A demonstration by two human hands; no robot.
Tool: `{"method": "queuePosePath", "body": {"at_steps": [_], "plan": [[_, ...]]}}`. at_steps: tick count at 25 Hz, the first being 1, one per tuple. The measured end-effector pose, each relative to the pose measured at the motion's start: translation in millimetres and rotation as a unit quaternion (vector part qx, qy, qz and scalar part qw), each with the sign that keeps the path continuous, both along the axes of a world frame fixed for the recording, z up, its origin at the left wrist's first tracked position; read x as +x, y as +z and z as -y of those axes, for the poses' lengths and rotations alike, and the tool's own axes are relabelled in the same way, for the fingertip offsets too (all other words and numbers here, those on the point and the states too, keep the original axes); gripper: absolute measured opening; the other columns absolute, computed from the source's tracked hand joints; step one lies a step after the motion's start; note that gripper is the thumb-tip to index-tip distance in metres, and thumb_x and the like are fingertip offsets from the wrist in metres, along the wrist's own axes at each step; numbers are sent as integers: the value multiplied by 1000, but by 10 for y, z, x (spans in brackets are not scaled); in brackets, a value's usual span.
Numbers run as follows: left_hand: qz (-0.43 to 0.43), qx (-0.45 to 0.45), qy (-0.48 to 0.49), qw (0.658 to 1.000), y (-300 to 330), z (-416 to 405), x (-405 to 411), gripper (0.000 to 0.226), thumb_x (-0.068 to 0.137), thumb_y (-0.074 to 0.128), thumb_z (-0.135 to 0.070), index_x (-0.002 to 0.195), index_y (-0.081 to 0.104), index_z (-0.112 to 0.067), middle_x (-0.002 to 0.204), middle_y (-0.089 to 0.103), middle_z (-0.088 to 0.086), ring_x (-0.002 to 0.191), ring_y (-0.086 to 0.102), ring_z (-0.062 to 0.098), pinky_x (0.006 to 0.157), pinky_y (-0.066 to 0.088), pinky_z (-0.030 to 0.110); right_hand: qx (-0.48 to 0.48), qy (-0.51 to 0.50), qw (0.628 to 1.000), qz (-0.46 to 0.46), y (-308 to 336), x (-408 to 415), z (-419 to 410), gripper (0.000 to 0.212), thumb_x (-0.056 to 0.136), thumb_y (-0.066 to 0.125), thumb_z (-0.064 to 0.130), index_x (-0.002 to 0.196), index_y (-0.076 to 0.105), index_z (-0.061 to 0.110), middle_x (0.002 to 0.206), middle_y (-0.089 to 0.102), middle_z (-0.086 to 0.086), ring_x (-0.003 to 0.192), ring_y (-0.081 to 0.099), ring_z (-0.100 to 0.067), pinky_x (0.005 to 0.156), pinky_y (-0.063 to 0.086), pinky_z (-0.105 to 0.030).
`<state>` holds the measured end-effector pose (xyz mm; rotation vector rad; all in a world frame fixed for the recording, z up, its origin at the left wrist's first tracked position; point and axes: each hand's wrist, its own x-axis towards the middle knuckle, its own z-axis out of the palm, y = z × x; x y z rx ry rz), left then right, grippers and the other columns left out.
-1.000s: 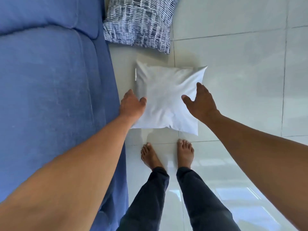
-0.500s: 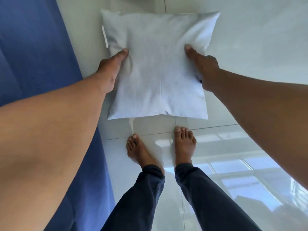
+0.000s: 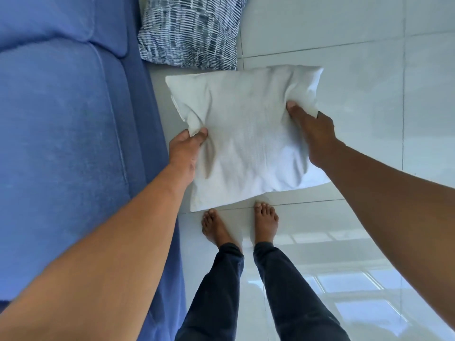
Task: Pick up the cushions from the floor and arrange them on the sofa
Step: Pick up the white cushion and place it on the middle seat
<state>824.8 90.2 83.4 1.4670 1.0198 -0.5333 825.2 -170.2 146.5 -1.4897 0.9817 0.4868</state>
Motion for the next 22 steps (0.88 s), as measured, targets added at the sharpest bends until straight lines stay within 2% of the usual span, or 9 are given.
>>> {"method": "queuePosePath", "body": {"at_steps": [1, 4, 8, 11, 13, 16, 22], "plan": [[7, -7, 8, 1000, 301, 6, -16, 5, 94, 77, -15, 98, 75, -13, 104, 80, 4, 98, 77, 21, 97, 61, 36, 23, -17, 999, 13, 22, 25, 43, 50, 77, 86, 59, 111, 77, 23, 113, 80, 7, 102, 76, -13, 94, 61, -31], [24, -31, 30, 999, 1192, -29, -76, 4, 96, 75, -12, 98, 73, -15, 96, 80, 0, 84, 77, 13, 80, 64, 29, -4, -29, 999, 22, 705, 85, 82, 57, 71, 83, 71, 106, 76, 28, 119, 78, 8, 113, 73, -17, 107, 56, -40], [18, -39, 57, 997, 2302, -125, -219, 12, 93, 76, -11, 103, 70, -13, 107, 79, 7, 95, 75, 23, 83, 59, 34, 2, -15, 998, 67, 1672, 47, 4, 44, 74, 84, 67, 99, 77, 31, 113, 79, 12, 112, 73, -15, 109, 55, -43], [29, -26, 61, 997, 3182, -245, -307, 13, 90, 73, -6, 96, 65, -14, 97, 76, 6, 85, 72, 22, 70, 57, 31, 8, 3, 995, 102, 2435, 56, -131, 49, 68, 86, 70, 98, 79, 31, 111, 81, 12, 111, 74, -15, 110, 55, -44], [49, -16, 64, 997, 3657, -354, -366, 14, 90, 73, -5, 95, 63, -13, 92, 74, 5, 80, 70, 20, 62, 54, 28, 16, 22, 993, 119, 2877, 67, -246, 40, 74, 86, 65, 95, 78, 32, 110, 79, 14, 110, 73, -12, 111, 54, -41], [83, 4, 72, 994, 4051, -553, -448, 16, 90, 73, -9, 98, 59, -12, 94, 72, 5, 76, 68, 18, 59, 50, 27, 36, 54, 987, 146, 3297, 117, -403, 29, 82, 84, 57, 96, 75, 33, 115, 76, 15, 113, 71, -12, 110, 53, -40], [136, 8, 146, 980, 4422, -1189, -635, 34, 88, 71, -3, 121, 65, -8, 112, 76, 9, 90, 71, 23, 67, 52, 30, 50, 140, 976, 159, 3800, 466, -1098, 56, 65, 89, 64, 104, 78, 26, 117, 81, 7, 114, 74, -20, 110, 55, -47]]}}
